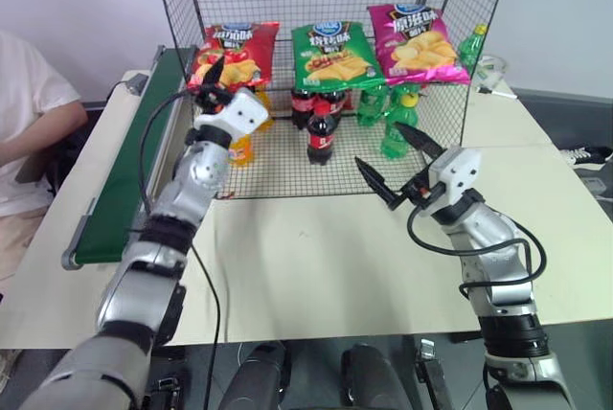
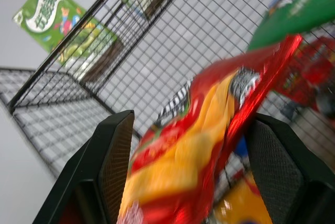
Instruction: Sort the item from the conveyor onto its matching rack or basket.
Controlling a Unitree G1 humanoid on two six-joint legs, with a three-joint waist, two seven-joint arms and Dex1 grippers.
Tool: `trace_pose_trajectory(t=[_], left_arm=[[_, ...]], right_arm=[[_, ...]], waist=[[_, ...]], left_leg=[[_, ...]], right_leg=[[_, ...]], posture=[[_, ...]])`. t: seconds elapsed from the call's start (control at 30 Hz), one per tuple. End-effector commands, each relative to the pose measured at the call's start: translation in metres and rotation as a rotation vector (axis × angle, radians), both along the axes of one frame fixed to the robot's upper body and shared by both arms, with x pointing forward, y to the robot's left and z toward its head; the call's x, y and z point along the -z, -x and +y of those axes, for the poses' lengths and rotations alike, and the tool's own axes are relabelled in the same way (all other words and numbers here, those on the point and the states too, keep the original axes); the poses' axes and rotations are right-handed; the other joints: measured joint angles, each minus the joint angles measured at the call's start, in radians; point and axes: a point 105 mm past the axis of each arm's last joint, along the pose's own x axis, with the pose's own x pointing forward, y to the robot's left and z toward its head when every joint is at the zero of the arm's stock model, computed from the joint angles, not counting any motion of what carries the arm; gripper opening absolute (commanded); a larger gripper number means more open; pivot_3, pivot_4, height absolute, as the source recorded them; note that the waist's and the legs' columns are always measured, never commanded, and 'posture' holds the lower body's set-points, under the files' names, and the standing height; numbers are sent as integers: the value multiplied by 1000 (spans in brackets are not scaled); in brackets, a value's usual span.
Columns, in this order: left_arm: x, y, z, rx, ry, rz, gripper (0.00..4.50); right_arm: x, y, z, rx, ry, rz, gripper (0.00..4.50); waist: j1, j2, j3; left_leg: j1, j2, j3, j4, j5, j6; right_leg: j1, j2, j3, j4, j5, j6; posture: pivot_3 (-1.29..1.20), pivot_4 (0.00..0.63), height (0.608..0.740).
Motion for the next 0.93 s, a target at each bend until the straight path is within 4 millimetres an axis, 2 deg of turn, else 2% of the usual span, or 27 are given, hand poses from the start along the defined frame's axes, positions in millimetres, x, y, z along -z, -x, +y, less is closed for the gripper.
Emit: trace_pose_trajectory(t=[0.03,0.17,0.33,0.43,0.47,0.57,0.63,0.73,0.93], left_arm=[[-27,21,-7,95,50,-62,3316],[-20,53,-5,319,289,63,3316],[-11,84,15,437,349,189,3316],[13,99,69,395,506,401,3316],[19,102,78,388,546,450,3316],[31,126,94,404,482,547,3316],[44,139,111,340,445,618,3316],[57,159,132,352,436,695,3316],[66,160,178,216,362,713,3316]], right_arm=[[-10,3,1,-17,-6,-41,4500],[-11,3,-5,-5,2,-42,4500],[-10,6,-12,7,15,-40,4500],[-7,16,-24,-25,45,4,4500],[-7,19,-27,-37,51,17,4500],[0,37,-35,-133,126,107,4500],[8,49,-46,-193,178,207,4500],[16,60,-73,-196,250,322,4500],[18,59,-105,-98,303,333,4500]], waist=[[2,0,0],[-3,1,0],[-5,1,-1],[-5,2,-1],[-5,3,-1],[1,3,-1],[7,3,-1],[18,3,-1],[25,3,-1]], left_leg=[[0,0,0,0,0,0],[0,0,0,0,0,0],[1,2,0,0,0,0],[1,2,0,-1,0,0],[1,2,0,-1,0,0],[1,2,0,-1,-1,1],[1,2,0,-1,-2,2],[2,2,1,0,-2,3],[2,2,2,-1,-3,3]], right_leg=[[0,0,0,0,0,0],[0,-1,1,-1,0,0],[0,1,2,-1,0,-1],[0,1,3,-1,0,-1],[0,1,3,-2,0,-1],[1,1,3,-2,0,-1],[2,-1,3,-3,0,-2],[4,-3,3,-5,-2,-6],[4,-5,2,-6,-4,-8]], posture=[[0,150,740],[0,150,740],[0,150,740],[0,150,740],[0,150,740],[0,150,740],[0,150,740],[0,150,740],[0,150,740]])
